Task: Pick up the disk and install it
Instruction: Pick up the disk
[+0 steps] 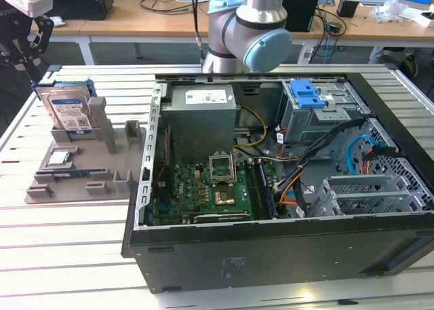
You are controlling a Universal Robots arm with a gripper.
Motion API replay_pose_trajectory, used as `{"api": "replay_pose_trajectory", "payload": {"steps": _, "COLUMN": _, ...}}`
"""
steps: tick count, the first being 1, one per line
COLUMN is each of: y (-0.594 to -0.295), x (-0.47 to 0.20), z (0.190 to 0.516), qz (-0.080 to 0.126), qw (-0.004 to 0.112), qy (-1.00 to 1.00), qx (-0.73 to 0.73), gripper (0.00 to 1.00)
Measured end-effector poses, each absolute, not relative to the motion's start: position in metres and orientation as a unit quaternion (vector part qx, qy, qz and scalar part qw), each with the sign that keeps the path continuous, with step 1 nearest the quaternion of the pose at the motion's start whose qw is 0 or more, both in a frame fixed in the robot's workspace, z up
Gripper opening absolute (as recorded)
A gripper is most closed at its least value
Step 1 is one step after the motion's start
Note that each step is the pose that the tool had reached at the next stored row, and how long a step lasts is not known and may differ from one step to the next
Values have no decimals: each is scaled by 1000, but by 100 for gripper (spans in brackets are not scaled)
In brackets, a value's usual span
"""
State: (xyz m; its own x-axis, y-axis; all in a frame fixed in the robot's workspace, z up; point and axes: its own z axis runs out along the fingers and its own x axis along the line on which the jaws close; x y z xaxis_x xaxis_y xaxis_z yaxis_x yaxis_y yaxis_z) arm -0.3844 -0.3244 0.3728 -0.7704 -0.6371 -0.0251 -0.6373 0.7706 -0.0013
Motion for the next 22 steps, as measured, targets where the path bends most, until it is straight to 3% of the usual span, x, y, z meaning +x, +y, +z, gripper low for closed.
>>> {"api": "replay_pose_trajectory", "payload": {"steps": 22, "y": -324, "x": -384, "z": 373, "qz": 5, "qw": 11, "qy": 889, "qx": -457, "gripper": 11}}
